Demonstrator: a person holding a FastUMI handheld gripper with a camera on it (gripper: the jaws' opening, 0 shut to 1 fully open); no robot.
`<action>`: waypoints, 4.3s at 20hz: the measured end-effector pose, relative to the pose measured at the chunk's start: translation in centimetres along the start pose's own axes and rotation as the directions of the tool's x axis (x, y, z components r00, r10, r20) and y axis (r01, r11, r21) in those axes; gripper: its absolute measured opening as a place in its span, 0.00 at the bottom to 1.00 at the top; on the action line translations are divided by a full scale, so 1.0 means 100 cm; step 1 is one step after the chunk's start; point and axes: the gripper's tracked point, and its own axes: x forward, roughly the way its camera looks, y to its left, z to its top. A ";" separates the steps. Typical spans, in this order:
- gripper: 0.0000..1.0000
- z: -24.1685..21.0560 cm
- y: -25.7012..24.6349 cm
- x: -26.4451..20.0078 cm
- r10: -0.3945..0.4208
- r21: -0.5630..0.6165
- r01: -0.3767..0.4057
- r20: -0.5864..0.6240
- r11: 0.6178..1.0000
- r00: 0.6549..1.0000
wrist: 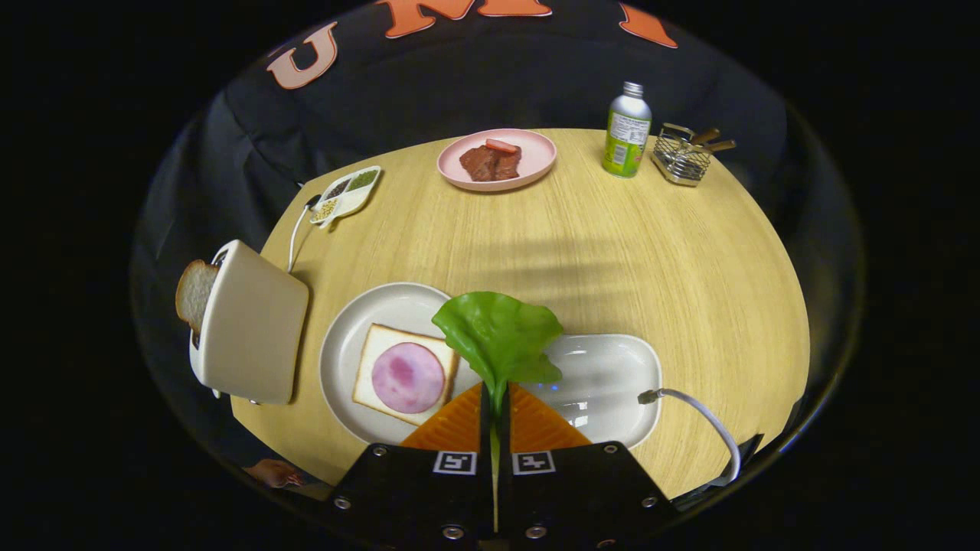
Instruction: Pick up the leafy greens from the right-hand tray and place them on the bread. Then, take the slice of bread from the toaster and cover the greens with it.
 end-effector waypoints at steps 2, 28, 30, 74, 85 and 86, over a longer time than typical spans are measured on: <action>0.03 0.003 0.020 0.003 0.015 -0.029 -0.015 -0.001 0.999 1.000; 0.68 -0.007 0.078 0.043 0.066 -0.141 -0.079 -0.095 0.987 0.993; 0.75 -0.004 0.083 0.037 0.076 -0.121 -0.086 -0.083 0.989 0.994; 0.33 0.071 0.327 -0.010 -0.006 -0.148 -0.033 -0.258 0.988 0.966; 0.09 0.093 0.329 -0.042 0.191 -0.039 -0.202 -0.196 0.979 0.962; 0.09 0.099 0.323 -0.049 0.219 -0.021 -0.226 -0.176 0.974 0.960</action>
